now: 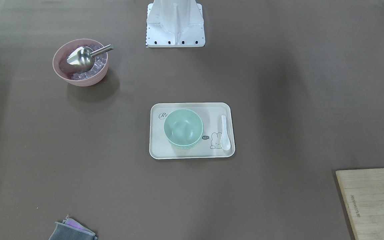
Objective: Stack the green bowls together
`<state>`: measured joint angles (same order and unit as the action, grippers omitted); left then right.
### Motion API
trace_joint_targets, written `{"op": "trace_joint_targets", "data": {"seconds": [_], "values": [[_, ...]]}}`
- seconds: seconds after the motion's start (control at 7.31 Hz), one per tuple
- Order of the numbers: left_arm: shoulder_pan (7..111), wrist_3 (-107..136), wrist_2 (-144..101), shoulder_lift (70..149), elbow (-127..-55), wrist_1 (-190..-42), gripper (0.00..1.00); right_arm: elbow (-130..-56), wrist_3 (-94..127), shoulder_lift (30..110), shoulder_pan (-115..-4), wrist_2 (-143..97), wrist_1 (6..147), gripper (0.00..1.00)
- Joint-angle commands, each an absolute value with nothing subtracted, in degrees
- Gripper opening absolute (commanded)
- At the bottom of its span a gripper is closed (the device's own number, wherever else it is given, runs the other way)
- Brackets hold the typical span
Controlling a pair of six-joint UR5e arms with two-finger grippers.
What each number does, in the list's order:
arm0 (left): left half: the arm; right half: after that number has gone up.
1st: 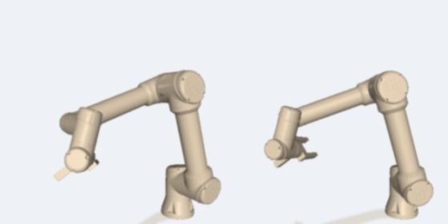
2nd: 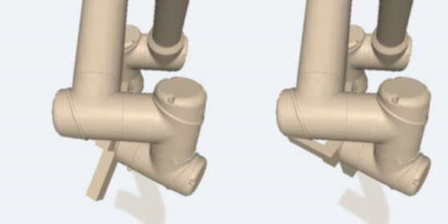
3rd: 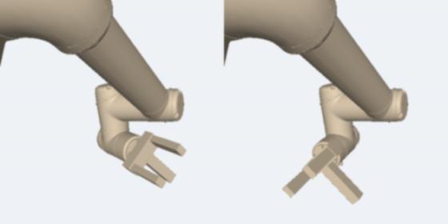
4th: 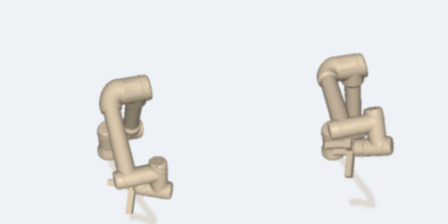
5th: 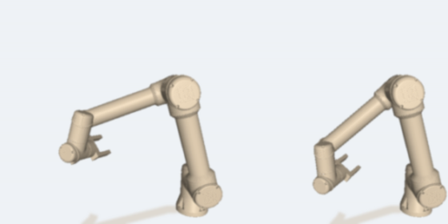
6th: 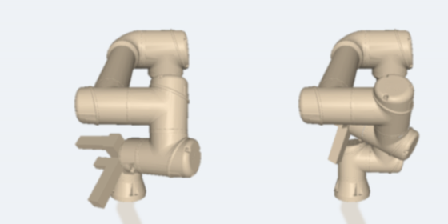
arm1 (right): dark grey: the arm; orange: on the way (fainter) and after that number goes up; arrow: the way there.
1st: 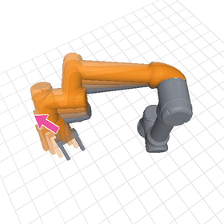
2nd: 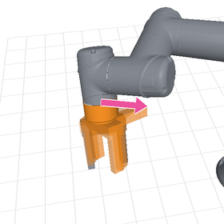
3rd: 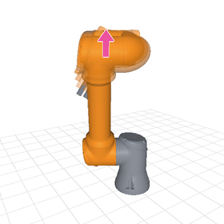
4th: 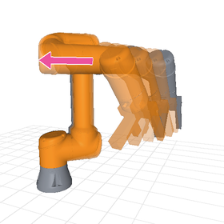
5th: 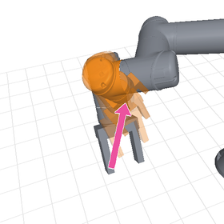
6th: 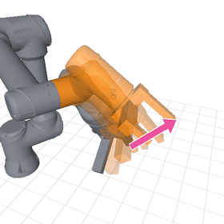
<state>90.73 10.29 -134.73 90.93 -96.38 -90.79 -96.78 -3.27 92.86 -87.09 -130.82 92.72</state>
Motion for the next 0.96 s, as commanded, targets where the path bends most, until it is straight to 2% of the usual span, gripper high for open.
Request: {"op": "trace_joint_targets", "data": {"seconds": [0.0,0.82], "values": [[90.44,10.90,-131.77,91.05,-95.54,-90.53,0.98,-96.33,-4.04,93.87,-87.98,-131.04,92.81,1.00],[89.74,10.90,-128.58,91.58,-94.04,-90.44,0.98,-97.03,-3.87,93.96,-88.86,-131.66,92.81,1.00]]}}
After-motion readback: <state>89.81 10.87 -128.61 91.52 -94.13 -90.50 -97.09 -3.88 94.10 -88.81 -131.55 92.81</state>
